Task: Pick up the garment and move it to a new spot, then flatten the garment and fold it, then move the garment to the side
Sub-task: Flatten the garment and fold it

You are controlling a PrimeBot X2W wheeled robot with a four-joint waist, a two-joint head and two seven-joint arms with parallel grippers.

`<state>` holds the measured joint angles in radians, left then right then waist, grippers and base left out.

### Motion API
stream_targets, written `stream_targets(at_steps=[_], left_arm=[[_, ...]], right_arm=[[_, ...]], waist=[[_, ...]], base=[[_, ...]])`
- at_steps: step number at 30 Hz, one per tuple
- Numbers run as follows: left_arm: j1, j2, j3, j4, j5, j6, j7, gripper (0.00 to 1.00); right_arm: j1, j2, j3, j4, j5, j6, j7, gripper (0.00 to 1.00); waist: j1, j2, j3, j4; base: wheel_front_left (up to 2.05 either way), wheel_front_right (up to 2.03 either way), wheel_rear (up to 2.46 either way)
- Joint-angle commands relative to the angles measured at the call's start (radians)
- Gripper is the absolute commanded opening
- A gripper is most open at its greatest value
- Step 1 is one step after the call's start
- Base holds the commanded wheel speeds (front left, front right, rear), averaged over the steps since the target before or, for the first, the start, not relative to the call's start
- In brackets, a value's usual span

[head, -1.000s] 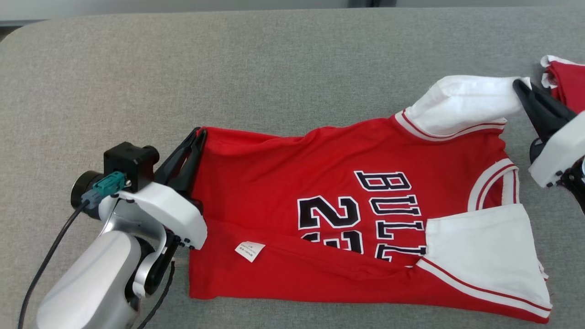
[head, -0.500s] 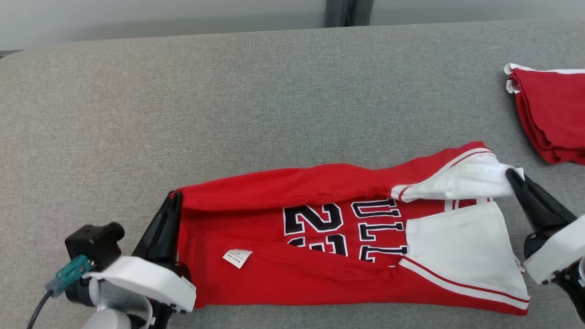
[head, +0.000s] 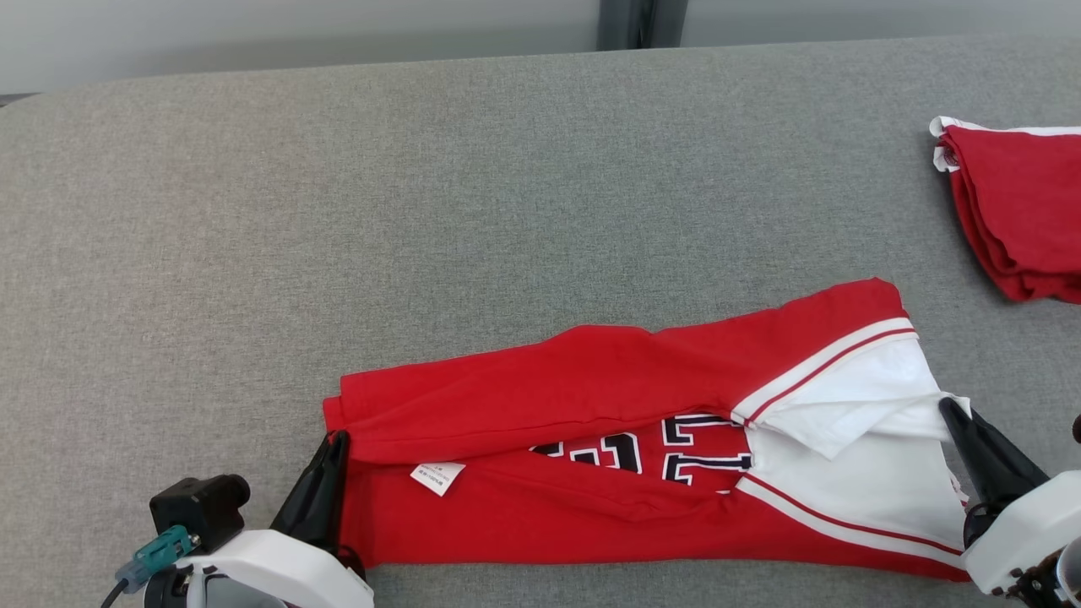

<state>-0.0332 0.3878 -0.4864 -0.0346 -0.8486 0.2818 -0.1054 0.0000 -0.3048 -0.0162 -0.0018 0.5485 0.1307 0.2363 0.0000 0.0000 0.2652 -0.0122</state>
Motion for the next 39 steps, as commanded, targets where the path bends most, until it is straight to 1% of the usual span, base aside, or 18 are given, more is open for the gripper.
stream_targets(at_steps=[1, 2, 3, 4, 5, 10, 14, 17, 23, 29, 34, 39], left_arm=[[0.007, 0.005, 0.002, 0.006, -0.003, 0.004, 0.001, 0.0], [0.01, 0.006, 0.003, 0.008, -0.003, 0.005, 0.002, 0.05], [0.015, 0.008, 0.003, 0.007, -0.005, 0.008, 0.002, 0.42], [0.021, 0.011, 0.005, 0.004, -0.006, 0.009, 0.002, 0.88], [0.028, 0.014, 0.008, 0.001, -0.009, 0.011, -0.001, 1.0], [0.061, 0.027, 0.033, -0.03, -0.007, 0.032, -0.03, 1.0], [0.058, 0.028, 0.059, -0.055, 0.008, 0.046, -0.071, 1.0], [0.033, 0.022, 0.059, -0.059, 0.03, 0.05, -0.092, 1.0], [-0.012, 0.005, 0.022, -0.021, 0.073, 0.032, -0.106, 1.0], [-0.032, -0.012, -0.001, 0.027, 0.092, 0.02, -0.118, 1.0], [-0.04, -0.021, -0.005, 0.078, 0.117, 0.01, -0.136, 1.0], [-0.03, -0.033, 0.0, 0.118, 0.132, 0.005, -0.148, 1.0]], right_arm=[[0.013, 0.002, -0.002, 0.012, -0.011, 0.0, -0.013, 0.21], [0.018, 0.005, 0.0, 0.018, -0.015, 0.0, -0.017, 0.41], [0.023, 0.006, 0.0, 0.022, -0.015, 0.0, -0.023, 0.97], [0.03, 0.007, 0.0, 0.026, -0.017, 0.0, -0.027, 1.0], [0.038, 0.008, 0.002, 0.027, -0.019, 0.0, -0.032, 1.0], [0.08, -0.004, -0.012, 0.022, -0.014, 0.0, -0.047, 1.0], [0.11, -0.004, -0.055, 0.018, -0.005, 0.0, -0.057, 1.0], [0.108, -0.001, -0.087, 0.016, -0.011, 0.0, -0.064, 1.0], [0.06, 0.026, -0.081, 0.027, -0.035, 0.0, -0.054, 1.0], [0.013, 0.031, -0.059, 0.064, -0.048, 0.0, -0.044, 1.0], [-0.032, 0.035, -0.056, 0.127, -0.07, 0.0, -0.053, 1.0], [-0.069, 0.024, -0.05, 0.221, -0.118, 0.0, -0.064, 1.0]], waist=[[0.0, 0.0, -0.001, -0.001], [0.0, 0.0, -0.002, -0.002], [0.0, 0.0, -0.003, -0.002], [0.0, 0.0, -0.004, -0.004], [0.0, 0.0, -0.005, -0.005], [0.0, 0.0, -0.013, -0.011], [0.0, 0.0, -0.026, -0.017], [0.0, 0.0, -0.037, -0.023], [0.0, 0.0, -0.061, -0.023], [0.0, 0.0, -0.089, 0.002], [0.0, 0.0, -0.116, 0.032], [0.0, 0.0, -0.141, 0.06]], base=[[0.0, 0.0, 0.0], [0.0, 0.0, 0.0], [0.0, 0.0, 0.0], [0.0, 0.0, 0.0], [0.0, 0.0, 0.0], [0.0, 0.0, 0.0], [0.0, 0.0, 0.0], [0.0, 0.0, 0.0], [0.0, 0.0, 0.0], [0.0, 0.0, 0.0], [0.0, 0.0, 0.0], [0.0, 0.0, 0.0]])
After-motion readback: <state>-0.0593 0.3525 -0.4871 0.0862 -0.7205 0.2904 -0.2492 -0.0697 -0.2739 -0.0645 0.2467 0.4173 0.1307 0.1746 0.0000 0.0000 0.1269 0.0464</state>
